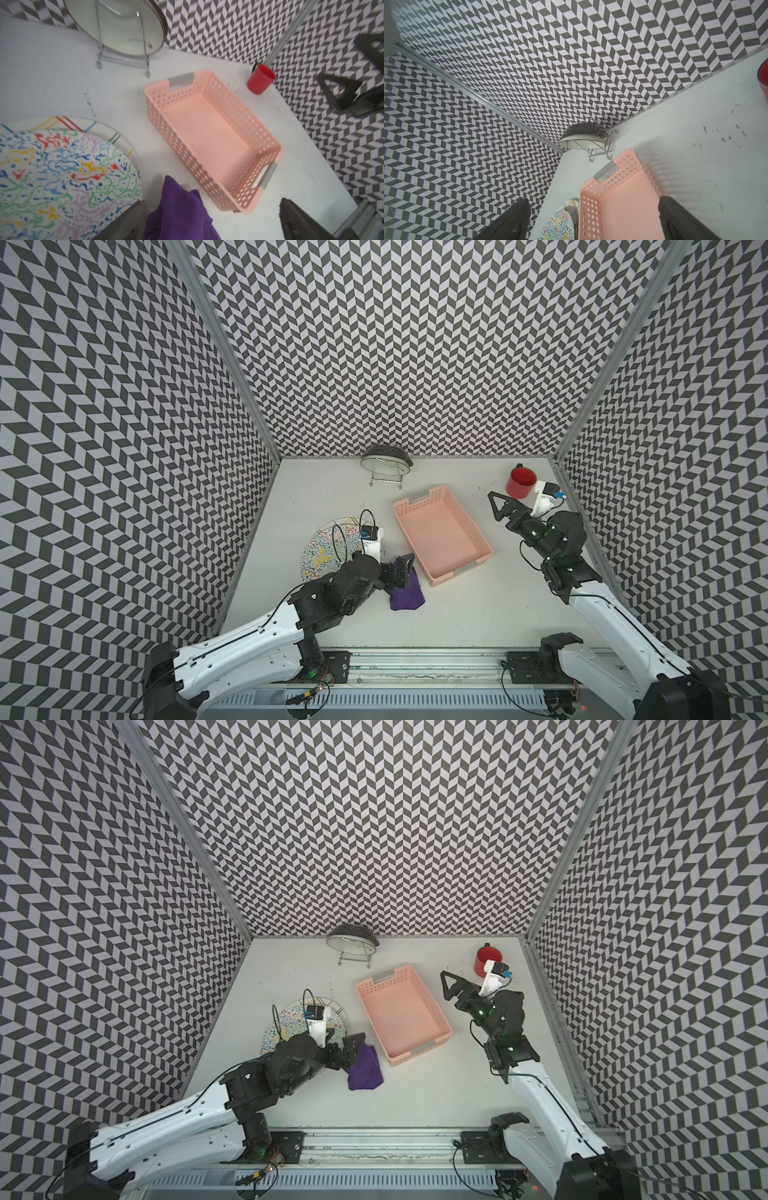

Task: Wipe the wet plate dry
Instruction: Place the towel at the center of the board, then reset both arms

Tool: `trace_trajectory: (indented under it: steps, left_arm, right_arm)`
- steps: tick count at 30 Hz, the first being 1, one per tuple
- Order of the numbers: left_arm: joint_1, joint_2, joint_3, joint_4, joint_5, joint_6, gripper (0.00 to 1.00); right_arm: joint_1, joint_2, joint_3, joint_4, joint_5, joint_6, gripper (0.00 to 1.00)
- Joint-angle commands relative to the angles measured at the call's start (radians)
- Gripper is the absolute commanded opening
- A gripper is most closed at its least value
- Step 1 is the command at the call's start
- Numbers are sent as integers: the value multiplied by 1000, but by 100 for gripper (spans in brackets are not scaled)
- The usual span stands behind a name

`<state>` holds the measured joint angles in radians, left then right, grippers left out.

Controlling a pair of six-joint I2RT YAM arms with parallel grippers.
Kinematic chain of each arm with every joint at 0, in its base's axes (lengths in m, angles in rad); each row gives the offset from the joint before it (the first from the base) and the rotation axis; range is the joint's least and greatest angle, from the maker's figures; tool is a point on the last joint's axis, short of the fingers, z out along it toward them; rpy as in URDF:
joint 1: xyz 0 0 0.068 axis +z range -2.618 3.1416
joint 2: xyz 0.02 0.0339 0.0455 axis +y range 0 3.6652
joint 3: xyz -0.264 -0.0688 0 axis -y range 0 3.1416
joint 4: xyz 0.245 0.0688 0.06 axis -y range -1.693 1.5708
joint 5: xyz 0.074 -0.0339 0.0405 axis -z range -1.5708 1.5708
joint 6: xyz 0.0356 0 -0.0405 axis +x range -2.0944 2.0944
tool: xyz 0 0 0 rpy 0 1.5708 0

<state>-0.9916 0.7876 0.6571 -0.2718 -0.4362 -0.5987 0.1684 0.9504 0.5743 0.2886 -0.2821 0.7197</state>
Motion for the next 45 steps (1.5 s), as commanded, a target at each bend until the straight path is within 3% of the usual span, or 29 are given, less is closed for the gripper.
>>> trace_trajectory:
  steps: [1, 5, 10, 14, 18, 22, 24, 26, 28, 31, 34, 37, 40, 43, 45]
  left_arm:
    - [77, -48, 53, 18, -155, 119, 100]
    - [250, -72, 9, 200, -249, 237, 100]
    - [394, -53, -187, 563, -324, 484, 100]
    - [466, -6, -380, 930, -389, 635, 100]
    - [596, 69, -526, 1204, -244, 685, 100]
    - [706, 195, -508, 1226, -139, 640, 100]
    - [740, 258, -495, 1245, -108, 641, 100]
    - [766, 302, -489, 1260, -87, 639, 100]
    - [789, 327, -489, 1263, -67, 633, 100]
    - [829, 351, -502, 1270, -32, 633, 100]
    - [921, 413, -507, 1321, 107, 591, 100]
    - [996, 511, -488, 1401, 246, 538, 100]
    - [1041, 639, -429, 1475, 330, 504, 100]
    - [1031, 708, -389, 1447, 369, 533, 100]
    - [1022, 775, -418, 1591, 362, 545, 100]
  right_arm:
    - [-29, -33, 47, -9, 120, -74, 100]
    - [-94, -74, 6, 6, 378, -159, 100]
    - [-150, -33, -218, 326, 685, -348, 100]
    - [-171, 141, -332, 609, 685, -463, 100]
    - [-171, 353, -326, 767, 643, -534, 100]
    - [-162, 510, -338, 953, 602, -572, 100]
    - [-142, 488, -329, 895, 536, -616, 100]
    - [-130, 534, -389, 1022, 483, -662, 100]
    - [-120, 638, -438, 1266, 491, -689, 100]
    - [-117, 568, -332, 940, 506, -663, 99]
    - [-114, 628, -403, 1165, 519, -677, 100]
    - [-105, 569, -399, 1062, 523, -674, 100]
    - [-101, 622, -371, 1111, 516, -693, 99]
    - [-95, 620, -412, 1174, 497, -706, 99]
    - [-95, 621, -369, 1077, 502, -704, 99]
